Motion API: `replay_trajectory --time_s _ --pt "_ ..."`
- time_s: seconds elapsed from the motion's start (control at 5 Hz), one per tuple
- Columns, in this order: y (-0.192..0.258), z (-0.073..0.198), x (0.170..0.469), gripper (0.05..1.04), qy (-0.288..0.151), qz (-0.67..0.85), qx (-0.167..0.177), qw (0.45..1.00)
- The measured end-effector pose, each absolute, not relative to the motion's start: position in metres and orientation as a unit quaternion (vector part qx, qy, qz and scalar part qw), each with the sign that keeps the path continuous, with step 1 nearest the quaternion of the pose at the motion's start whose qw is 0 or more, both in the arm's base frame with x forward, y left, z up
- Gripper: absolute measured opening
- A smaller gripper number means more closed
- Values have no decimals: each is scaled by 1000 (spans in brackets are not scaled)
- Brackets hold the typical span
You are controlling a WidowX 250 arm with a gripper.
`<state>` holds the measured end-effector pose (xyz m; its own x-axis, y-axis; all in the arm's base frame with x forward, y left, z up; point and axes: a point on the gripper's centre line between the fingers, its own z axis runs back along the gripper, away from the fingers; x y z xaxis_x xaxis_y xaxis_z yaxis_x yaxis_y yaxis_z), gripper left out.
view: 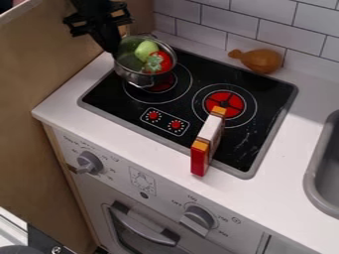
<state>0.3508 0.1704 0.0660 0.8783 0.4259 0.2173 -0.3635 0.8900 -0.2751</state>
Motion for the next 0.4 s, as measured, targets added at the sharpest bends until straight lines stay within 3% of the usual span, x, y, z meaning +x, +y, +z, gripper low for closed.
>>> replay_trajectory --time_s 0.2,0.4 --pt "171 66 353 200 -144 207 -113 961" --pt "159 58 351 436 -125 219 -111 961"
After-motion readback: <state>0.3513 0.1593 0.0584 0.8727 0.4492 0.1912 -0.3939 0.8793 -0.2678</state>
